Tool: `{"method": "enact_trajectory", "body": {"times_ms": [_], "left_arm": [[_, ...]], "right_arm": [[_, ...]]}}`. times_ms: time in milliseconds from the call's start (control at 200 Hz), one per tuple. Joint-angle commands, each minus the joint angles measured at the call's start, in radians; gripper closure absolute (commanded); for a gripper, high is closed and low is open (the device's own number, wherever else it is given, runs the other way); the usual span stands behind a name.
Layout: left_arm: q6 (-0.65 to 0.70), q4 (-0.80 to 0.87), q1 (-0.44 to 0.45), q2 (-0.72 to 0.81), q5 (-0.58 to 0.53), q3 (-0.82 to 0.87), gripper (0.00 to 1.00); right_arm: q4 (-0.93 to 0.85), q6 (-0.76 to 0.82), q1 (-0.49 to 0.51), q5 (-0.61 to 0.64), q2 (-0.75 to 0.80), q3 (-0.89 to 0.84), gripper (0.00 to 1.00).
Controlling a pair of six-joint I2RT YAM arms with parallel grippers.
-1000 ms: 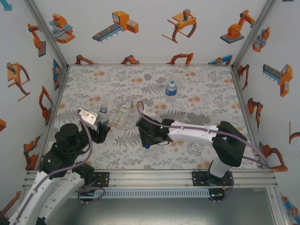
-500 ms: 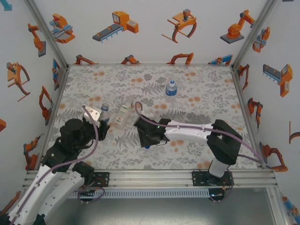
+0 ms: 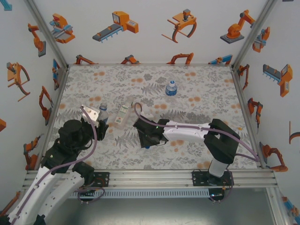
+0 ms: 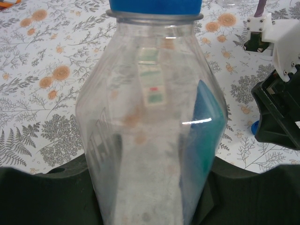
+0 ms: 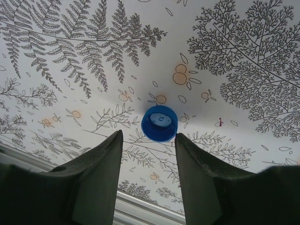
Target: Screw on the bottle caps
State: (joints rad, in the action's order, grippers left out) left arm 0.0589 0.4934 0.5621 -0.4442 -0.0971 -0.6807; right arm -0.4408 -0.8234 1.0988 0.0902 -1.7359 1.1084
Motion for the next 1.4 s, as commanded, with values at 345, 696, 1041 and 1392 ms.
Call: {"method": "enact_trajectory", "body": {"times_ms": [345,696,1041,1392], "left_arm": [[-0.005,-0.009,-0.001,-0.014,0.008,-0.014,0.88],[-0.004,-0.009,-0.001,-0.017,0.007,-0.015,0.88],[-0.004,-0.007,-0.001,-0.027,0.002,-0.016,0.88],[-0.004,-0.005,-0.002,-0.043,0.004,-0.02,0.88]], "right_arm": [[-0.004,-0.009,-0.004,0.016,-0.009,0.033,0.55],[-0.004,-0.005,-0.004,0.012,-0.019,0.041,0.56],[-0.024,0.0,-0.005,0.013,-0.039,0.061,0.56],[-0.067,0.01,-0.004,0.033,-0.046,0.078,0.54]]}}
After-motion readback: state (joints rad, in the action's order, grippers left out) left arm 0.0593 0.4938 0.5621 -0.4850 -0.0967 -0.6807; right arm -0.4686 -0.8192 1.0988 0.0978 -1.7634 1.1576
